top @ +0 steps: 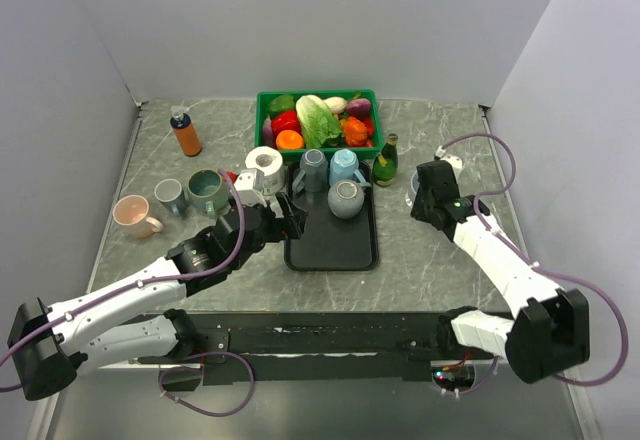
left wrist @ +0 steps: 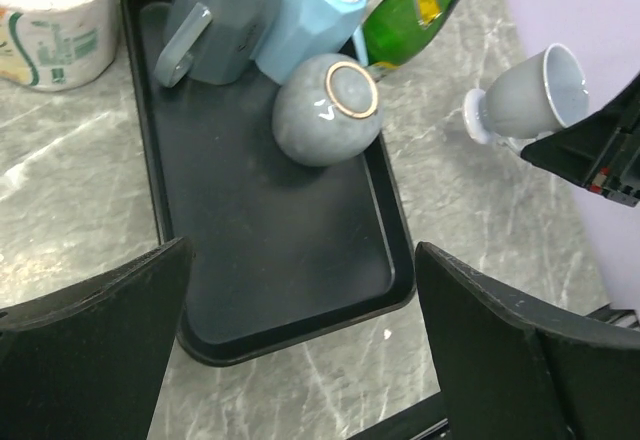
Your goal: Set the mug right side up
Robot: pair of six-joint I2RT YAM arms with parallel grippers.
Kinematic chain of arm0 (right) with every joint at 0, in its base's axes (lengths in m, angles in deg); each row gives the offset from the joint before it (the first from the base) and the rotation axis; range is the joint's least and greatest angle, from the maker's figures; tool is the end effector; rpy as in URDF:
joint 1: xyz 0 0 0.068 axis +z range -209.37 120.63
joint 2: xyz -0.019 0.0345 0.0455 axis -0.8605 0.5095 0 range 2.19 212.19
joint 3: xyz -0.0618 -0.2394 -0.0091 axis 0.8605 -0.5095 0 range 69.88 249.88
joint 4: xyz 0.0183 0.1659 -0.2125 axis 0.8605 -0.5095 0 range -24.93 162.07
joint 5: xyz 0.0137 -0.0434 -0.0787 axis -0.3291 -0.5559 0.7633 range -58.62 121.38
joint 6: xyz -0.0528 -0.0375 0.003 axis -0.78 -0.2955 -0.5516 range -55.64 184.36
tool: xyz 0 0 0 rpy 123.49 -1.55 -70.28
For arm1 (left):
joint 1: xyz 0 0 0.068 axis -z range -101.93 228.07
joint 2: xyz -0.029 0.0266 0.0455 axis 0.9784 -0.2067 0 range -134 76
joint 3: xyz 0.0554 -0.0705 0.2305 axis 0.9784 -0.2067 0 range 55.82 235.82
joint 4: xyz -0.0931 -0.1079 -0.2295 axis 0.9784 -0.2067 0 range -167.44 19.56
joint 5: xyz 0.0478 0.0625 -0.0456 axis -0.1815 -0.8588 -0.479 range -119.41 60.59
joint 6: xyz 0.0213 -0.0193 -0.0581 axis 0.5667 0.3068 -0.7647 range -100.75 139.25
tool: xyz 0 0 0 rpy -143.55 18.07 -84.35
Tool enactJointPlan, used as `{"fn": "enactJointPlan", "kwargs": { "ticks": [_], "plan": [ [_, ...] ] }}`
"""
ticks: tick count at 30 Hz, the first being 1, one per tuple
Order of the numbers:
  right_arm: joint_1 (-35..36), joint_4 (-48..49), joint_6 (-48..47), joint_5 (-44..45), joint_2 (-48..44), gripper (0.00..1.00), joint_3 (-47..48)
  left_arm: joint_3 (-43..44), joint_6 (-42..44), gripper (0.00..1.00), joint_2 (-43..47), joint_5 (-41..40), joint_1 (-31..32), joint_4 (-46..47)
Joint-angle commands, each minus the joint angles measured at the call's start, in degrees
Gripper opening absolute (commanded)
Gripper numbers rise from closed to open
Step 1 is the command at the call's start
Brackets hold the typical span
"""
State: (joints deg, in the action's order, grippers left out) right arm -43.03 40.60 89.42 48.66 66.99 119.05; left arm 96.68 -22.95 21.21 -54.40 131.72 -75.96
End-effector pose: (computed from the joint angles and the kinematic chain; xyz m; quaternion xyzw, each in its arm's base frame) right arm 0.2567 0.0596 0.2282 0.1247 0.9133 -0.0030 0.3877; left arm 0.1697 -0.1945 0.2647 -0.0448 0.8055 -0.3001 0.5090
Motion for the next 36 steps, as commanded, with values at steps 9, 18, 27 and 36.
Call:
{"fn": "enactJointPlan", "kwargs": {
  "ticks": [9, 18, 27, 36],
  "plan": [
    [-1.22, 10.37, -0.27, 1.79, 7.97, 0.0, -1.53, 2.2, 1.41, 0.96, -1.03, -0.5, -0.39, -2.22],
    [-1.13, 10.11, 1.39, 2.76, 12.9, 0.0, -1.97, 3.26, 2.47, 0.96, -4.54, 2.31, -1.79, 0.07],
    [-1.22, 8.61, 3.41, 2.41, 12.56, 0.45, -2.23, 5.8, 4.14, 0.96, -8.58, 6.27, -3.9, 1.39],
    [-0.52, 7.73, 3.07, 3.82, 4.92, 0.83, -2.24, 9.14, 8.87, 0.96, -14.28, 6.37, -4.43, 3.23]
  ]
}}
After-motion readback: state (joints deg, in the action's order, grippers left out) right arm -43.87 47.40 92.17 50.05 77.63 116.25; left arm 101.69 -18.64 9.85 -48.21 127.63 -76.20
